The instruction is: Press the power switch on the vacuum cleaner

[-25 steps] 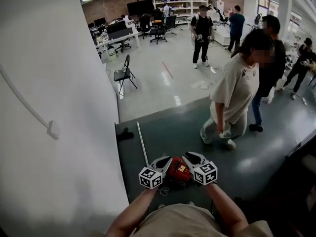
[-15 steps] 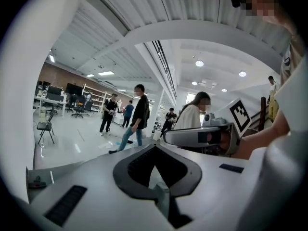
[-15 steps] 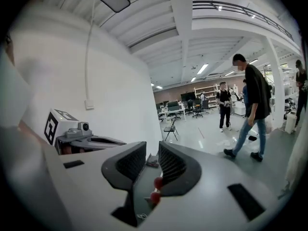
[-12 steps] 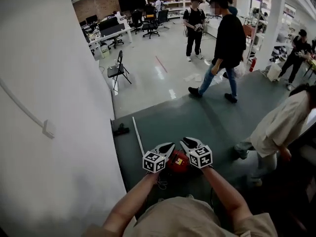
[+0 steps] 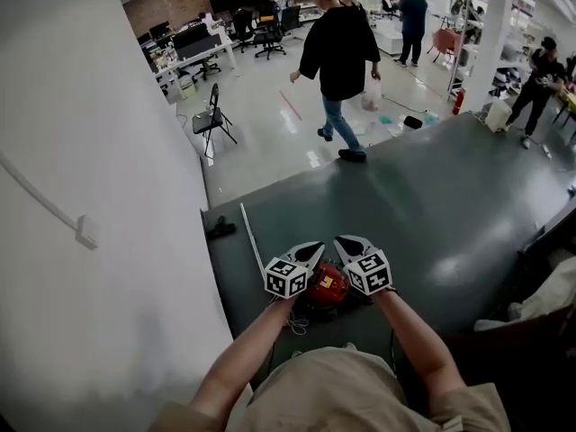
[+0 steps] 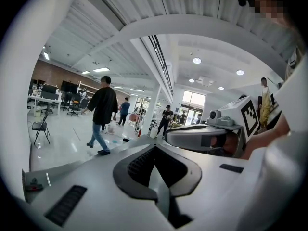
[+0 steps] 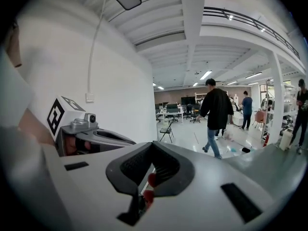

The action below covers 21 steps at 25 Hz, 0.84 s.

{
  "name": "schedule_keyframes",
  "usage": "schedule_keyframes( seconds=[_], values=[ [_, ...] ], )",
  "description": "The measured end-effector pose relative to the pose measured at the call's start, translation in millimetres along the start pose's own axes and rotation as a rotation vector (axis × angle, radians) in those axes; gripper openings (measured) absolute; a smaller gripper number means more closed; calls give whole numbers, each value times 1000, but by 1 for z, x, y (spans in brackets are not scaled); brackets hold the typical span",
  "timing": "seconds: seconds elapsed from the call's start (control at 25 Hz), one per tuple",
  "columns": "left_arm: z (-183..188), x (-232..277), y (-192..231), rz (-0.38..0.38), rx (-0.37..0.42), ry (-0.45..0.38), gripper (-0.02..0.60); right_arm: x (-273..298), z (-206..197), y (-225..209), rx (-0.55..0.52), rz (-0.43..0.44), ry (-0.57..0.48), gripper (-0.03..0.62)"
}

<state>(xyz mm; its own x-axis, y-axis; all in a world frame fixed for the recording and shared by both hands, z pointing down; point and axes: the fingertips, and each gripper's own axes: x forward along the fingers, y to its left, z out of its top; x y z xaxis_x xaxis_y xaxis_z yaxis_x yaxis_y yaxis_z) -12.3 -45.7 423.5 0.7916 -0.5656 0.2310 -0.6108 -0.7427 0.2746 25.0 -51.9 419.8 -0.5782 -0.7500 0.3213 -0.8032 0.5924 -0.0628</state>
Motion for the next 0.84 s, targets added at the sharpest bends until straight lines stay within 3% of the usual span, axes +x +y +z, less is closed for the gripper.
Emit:
schedule_keyframes(
  seconds=[0.6, 0.84],
  values=[
    [-17, 13, -37, -13, -12, 13, 5, -35, -29, -10, -17, 1, 27, 8],
    [-23, 21, -41, 25, -14, -7, 5, -46, -40, -32, 8, -13, 11, 8]
  ],
)
